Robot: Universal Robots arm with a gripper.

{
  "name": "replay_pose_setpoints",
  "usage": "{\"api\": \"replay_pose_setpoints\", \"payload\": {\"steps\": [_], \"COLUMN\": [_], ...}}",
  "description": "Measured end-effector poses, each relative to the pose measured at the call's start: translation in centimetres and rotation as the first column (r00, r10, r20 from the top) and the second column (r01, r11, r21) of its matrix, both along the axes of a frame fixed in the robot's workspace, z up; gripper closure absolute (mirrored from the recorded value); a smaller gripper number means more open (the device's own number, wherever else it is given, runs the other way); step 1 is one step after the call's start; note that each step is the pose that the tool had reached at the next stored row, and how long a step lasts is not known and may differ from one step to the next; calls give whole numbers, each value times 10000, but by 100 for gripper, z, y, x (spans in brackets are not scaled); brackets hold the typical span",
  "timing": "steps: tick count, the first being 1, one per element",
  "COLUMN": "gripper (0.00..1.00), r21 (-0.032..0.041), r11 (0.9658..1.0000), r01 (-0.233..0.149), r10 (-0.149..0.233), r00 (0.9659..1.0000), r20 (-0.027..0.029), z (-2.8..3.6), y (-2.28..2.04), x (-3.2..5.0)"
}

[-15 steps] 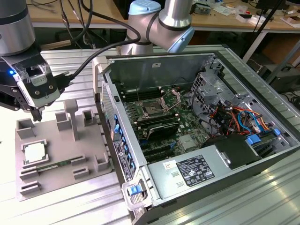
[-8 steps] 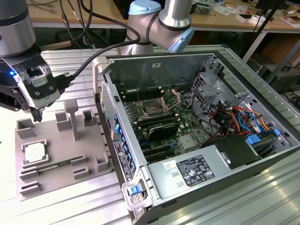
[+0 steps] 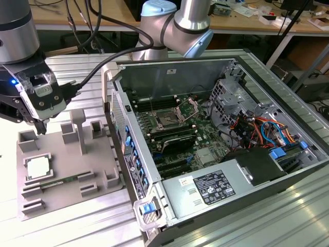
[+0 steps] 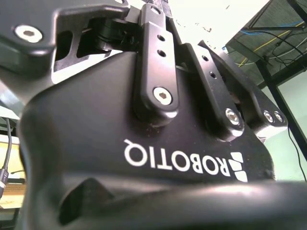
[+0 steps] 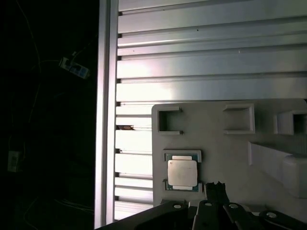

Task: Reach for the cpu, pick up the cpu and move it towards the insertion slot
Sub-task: 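Reach for the cpu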

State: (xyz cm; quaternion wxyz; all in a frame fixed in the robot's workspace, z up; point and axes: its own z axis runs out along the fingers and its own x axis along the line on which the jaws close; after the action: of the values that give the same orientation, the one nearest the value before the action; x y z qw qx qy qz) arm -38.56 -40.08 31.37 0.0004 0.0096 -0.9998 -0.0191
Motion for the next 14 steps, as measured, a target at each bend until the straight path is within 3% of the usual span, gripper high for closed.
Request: {"api": "replay_pose_setpoints", "payload": {"steps": [14], "gripper": [89], "r21": [0], "r11": [10000], "r01": [0], "r10": [0], "r00": [10000], "r20": [0], "z": [-30], "y": [0], "x": [0]}}
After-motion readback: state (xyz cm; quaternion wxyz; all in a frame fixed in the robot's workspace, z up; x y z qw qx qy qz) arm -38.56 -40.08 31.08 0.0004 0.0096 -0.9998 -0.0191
